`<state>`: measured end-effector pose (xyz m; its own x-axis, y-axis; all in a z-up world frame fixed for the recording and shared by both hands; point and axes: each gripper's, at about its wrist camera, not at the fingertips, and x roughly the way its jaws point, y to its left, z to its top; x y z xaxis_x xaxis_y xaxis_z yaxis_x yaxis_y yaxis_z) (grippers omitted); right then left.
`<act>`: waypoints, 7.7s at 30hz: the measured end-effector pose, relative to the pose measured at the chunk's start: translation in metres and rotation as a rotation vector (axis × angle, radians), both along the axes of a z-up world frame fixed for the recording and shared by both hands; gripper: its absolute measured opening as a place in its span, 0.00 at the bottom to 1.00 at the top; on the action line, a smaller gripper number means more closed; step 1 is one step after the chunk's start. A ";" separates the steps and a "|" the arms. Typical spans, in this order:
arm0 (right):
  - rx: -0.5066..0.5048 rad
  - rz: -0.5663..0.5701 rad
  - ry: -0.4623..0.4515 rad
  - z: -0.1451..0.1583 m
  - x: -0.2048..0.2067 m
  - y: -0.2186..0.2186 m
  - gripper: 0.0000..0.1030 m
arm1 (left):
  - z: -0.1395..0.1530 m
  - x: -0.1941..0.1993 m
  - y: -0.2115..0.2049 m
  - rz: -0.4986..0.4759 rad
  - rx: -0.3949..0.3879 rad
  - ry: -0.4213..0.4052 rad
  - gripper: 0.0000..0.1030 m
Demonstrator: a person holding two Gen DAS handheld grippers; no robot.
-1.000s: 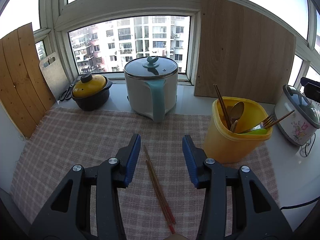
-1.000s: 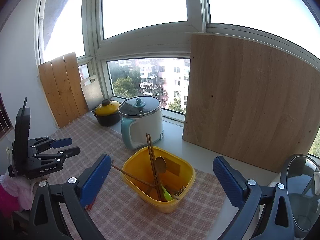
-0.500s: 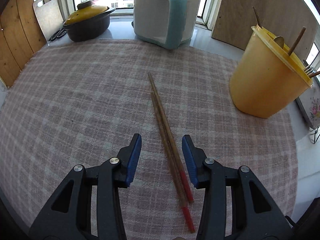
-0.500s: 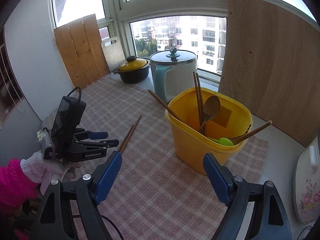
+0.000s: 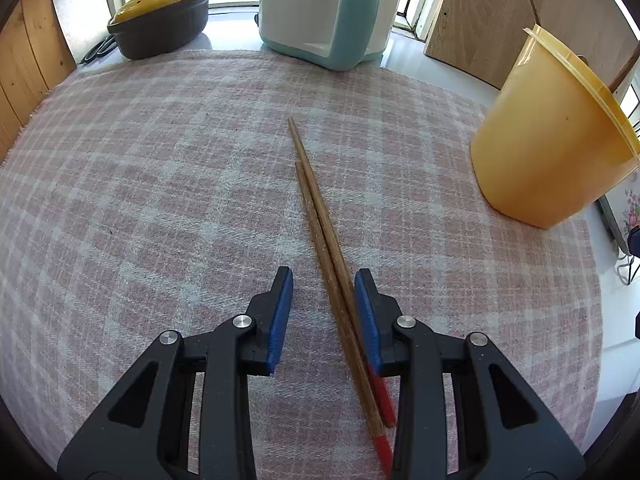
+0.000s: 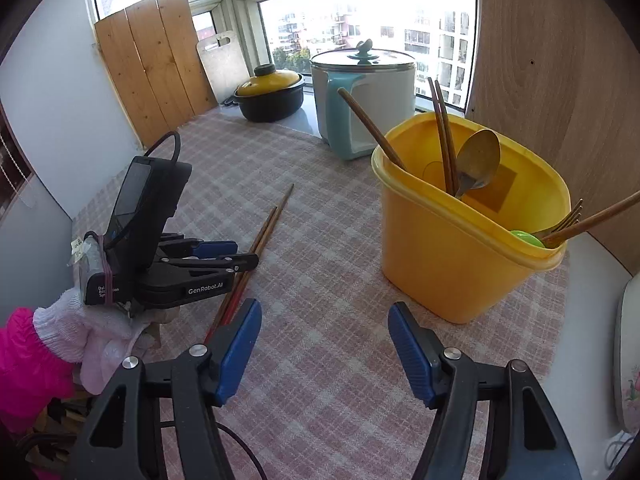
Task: Organize utensils
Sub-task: 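Grasp one red-tipped wooden chopstick with the left tool, then grasp the other chopstick with the right tool while the left tool holds its chopstick, then lift both chopsticks and carry them toward the yellow container, then lower both chopsticks into the yellow container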
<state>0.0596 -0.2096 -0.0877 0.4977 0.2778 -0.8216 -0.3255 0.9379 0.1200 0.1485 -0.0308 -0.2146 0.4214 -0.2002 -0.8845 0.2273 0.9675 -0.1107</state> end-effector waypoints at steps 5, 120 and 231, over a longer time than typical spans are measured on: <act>-0.015 -0.005 0.010 -0.006 0.003 0.013 0.66 | 0.002 -0.002 0.002 -0.020 0.006 -0.008 0.22; 0.057 0.142 0.062 0.027 0.090 0.099 0.02 | 0.106 -0.016 0.090 0.173 -0.143 -0.153 0.03; 0.056 -0.151 -0.133 0.109 0.082 -0.121 0.02 | 0.216 0.025 -0.112 -0.086 -0.200 -0.469 0.03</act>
